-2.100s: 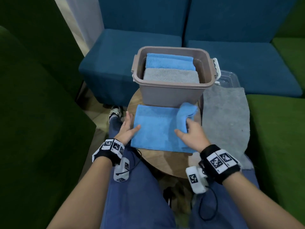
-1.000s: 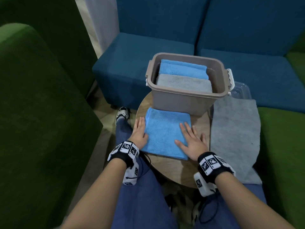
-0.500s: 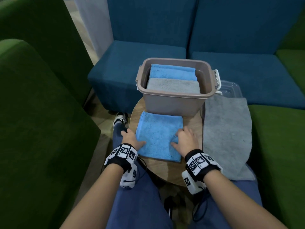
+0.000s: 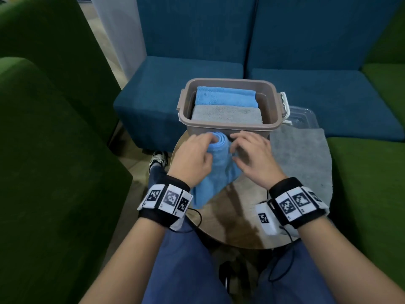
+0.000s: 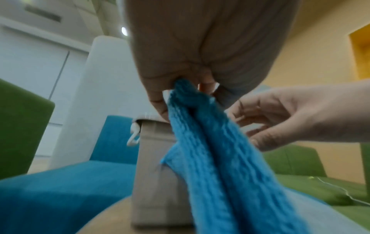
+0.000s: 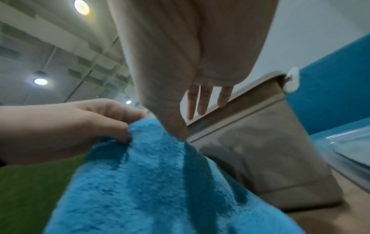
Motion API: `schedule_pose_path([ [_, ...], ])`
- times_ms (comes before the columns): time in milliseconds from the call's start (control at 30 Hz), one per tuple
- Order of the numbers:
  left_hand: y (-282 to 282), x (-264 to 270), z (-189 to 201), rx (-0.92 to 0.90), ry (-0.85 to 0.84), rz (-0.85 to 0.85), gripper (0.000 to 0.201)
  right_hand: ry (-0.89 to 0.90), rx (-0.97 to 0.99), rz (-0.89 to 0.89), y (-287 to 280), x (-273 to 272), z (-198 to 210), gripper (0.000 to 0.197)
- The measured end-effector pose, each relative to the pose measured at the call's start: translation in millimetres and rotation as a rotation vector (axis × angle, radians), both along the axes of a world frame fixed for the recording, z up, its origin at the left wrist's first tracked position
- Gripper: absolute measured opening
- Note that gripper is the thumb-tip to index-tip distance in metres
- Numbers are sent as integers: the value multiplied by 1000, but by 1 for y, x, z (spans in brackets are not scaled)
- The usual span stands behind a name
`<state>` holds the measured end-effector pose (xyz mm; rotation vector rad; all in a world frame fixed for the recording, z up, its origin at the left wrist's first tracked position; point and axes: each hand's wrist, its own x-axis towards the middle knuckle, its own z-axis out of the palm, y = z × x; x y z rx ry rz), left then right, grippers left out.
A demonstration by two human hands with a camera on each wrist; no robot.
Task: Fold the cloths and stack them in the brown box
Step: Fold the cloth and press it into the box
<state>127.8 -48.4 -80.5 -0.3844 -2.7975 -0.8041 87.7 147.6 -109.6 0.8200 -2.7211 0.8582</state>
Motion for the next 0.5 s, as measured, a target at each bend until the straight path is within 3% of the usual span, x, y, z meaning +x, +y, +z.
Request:
schedule_pose_path([
  [133,-1,-1,27,-38,85,-123,24,47,-53,21,15,4,14,36],
  [200,0,-4,32,-6,76,-172,24,45,-66,79,15,9,18,31],
  [367,-2,-5,35,282,132,-122,23,-93,-256,188,17,25,0,26],
  [433,-4,-3,36,372,149,-106,23,-91,-225,175,20,30,-11,41],
  [500,-8,-2,35,420,138,-95,23,-85,-167,142,21,33,-18,43],
])
